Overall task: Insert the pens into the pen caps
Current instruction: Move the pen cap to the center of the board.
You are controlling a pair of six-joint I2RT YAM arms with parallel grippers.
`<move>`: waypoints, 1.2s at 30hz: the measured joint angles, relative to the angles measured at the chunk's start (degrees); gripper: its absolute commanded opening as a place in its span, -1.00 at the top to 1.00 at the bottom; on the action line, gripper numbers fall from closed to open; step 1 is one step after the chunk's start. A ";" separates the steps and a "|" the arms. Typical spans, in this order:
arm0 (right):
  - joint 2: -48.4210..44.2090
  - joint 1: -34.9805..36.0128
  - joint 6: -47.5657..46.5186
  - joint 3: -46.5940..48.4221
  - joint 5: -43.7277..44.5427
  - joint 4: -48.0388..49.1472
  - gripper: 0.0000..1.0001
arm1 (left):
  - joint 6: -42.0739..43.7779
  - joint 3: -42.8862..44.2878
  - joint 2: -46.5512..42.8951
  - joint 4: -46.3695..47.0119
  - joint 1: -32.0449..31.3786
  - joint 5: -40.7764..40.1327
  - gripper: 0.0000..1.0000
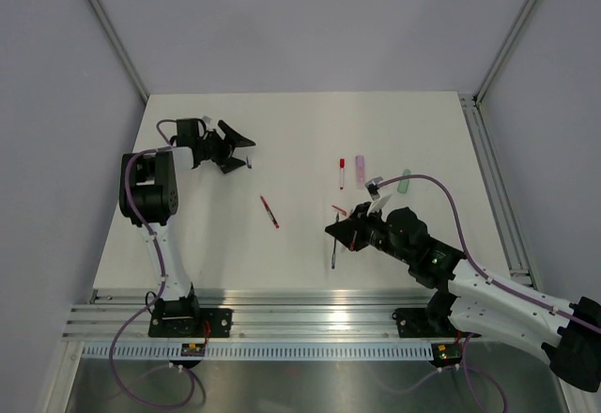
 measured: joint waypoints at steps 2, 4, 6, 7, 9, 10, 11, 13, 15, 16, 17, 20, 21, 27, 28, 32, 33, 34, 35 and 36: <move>0.02 0.00 0.39 -0.22 -0.13 0.39 1.00 | 0.83 0.15 -0.46 -1.01 -0.09 -1.68 -0.68; 0.02 0.00 0.61 -0.35 -0.15 0.72 1.00 | 1.68 1.22 -0.70 -2.86 -0.11 -3.91 -0.68; 0.07 0.00 0.81 -0.37 -0.15 0.76 1.00 | 2.08 2.86 -0.70 -4.09 -0.11 -5.62 -0.68; 0.11 0.00 0.83 -0.37 -0.15 0.79 1.00 | 2.10 3.89 -0.70 -4.74 -0.13 -5.95 -0.68; 0.28 0.00 0.83 -0.37 -0.15 0.79 1.00 | 2.16 5.51 -0.66 -5.01 -0.26 -6.32 -0.68; 0.44 0.00 0.85 -0.37 -0.15 0.81 1.00 | 2.21 6.14 -0.63 -4.98 -0.42 -6.45 -0.68; 0.66 0.00 0.85 -0.37 -0.15 0.83 1.00 | 2.38 6.54 -0.66 -4.98 -0.68 -6.49 -0.68; 1.05 0.00 0.85 -0.37 -0.15 0.83 1.00 | 2.73 6.69 -0.59 -5.25 -1.55 -6.47 -0.68; 1.31 0.00 0.87 -0.37 -0.15 0.85 1.00 | 3.28 6.47 -0.28 -5.75 -2.56 -6.47 -0.68; 1.33 0.00 0.87 -0.37 -0.13 0.85 1.00 | 3.50 6.05 -0.26 -5.84 -2.82 -6.51 -0.68; 1.33 0.00 0.92 -0.39 -0.13 0.90 1.00 | 3.74 5.27 -0.28 -6.01 -3.17 -6.51 -0.68; 1.27 0.00 1.03 -0.50 -0.13 1.22 1.00 | 4.13 3.21 -0.35 -6.71 -3.78 -6.29 -0.68; 1.14 0.00 1.05 -0.63 -0.13 1.29 1.00 | 4.24 2.84 -0.79 -6.62 -3.82 -6.51 -0.68; -0.55 0.00 1.64 -1.64 -0.11 1.66 1.00 | 4.48 1.84 -1.60 -6.49 -4.33 -7.19 -0.68; -0.83 0.00 1.68 -1.70 -0.13 1.64 1.00 | 4.48 1.70 -1.64 -6.34 -4.76 -7.19 -0.68; -1.84 0.00 1.86 -1.75 -0.09 1.62 1.00 | 4.46 0.61 -2.27 -5.77 -7.08 -7.21 -0.68; -1.97 0.00 1.86 -1.75 -0.09 1.62 1.00 | 4.46 -0.04 -2.75 -5.60 -7.54 -7.34 -0.68; -2.05 0.00 1.86 -1.75 -0.07 1.64 1.00 | 4.46 -0.74 -3.39 -5.60 -8.00 -7.58 -0.68; -2.05 0.00 1.86 -1.75 -0.07 1.64 1.00 | 4.44 -1.49 -3.93 -5.46 -8.31 -7.87 -0.68; -1.95 0.00 1.86 -1.75 -0.07 1.64 1.00 | 4.44 -2.69 -4.98 -5.44 -8.55 -8.37 -0.69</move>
